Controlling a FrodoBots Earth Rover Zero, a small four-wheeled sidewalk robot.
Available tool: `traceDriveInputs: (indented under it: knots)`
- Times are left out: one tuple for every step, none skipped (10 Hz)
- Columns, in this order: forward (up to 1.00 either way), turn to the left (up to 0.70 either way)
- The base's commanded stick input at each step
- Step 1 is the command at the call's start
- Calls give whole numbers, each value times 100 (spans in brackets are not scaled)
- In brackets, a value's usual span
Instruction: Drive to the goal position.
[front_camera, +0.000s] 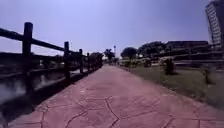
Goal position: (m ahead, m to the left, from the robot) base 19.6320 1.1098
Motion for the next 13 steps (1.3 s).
traceDriveInputs:
  knots:
    - [100, 3]
    - [100, 28]
    - [100, 34]
    - [100, 29]
    - [100, 1]
    - [100, 1]
    - [100, 1]
    - [100, 1]
    - [100, 1]
    - [100, 1]
    - [100, 1]
    - [100, 1]
    - [100, 1]
